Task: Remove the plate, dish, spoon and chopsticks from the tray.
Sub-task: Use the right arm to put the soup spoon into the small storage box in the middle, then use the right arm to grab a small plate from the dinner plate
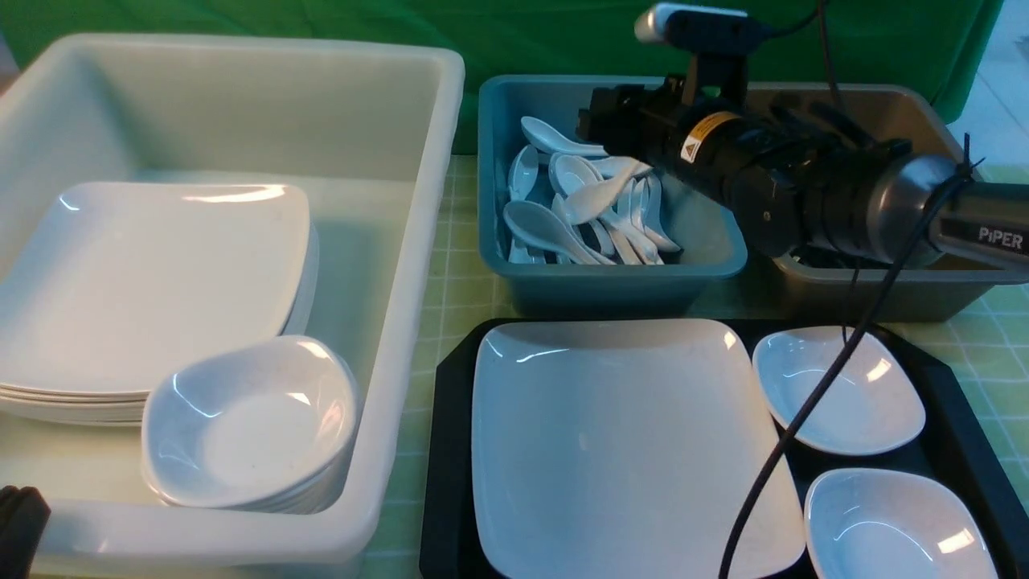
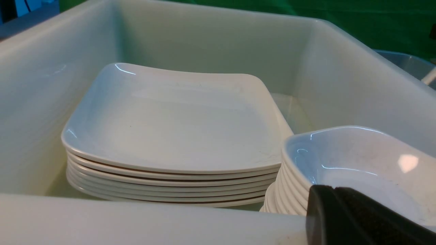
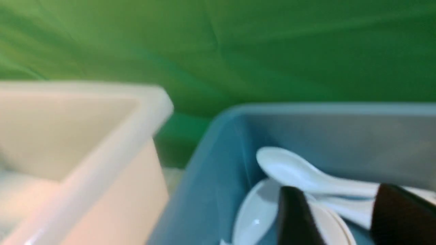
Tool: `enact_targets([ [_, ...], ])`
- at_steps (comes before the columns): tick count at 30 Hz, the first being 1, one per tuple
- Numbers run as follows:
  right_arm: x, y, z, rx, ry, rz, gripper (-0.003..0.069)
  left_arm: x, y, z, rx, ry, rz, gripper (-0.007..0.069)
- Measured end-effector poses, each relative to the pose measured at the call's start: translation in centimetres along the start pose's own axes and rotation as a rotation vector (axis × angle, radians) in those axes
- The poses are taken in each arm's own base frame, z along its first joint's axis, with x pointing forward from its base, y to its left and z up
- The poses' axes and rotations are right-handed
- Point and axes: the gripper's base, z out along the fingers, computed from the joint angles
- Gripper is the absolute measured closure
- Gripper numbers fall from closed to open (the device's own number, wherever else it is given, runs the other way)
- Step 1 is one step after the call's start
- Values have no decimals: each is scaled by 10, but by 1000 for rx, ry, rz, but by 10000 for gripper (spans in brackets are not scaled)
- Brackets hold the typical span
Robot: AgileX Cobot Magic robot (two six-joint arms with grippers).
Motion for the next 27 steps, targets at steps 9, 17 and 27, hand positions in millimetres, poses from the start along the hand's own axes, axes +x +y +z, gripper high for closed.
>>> enact_targets([
  [9,-54,16,-53,94,220,-224,382,0,0,0,0,0,-3,624],
  [17,-124,39,-174,174,464,-336,644,0,0,0,0,-1,-2,624],
  [27,-128,44,-273,233,726,-280,651,0,0,0,0,-1,-2,624],
])
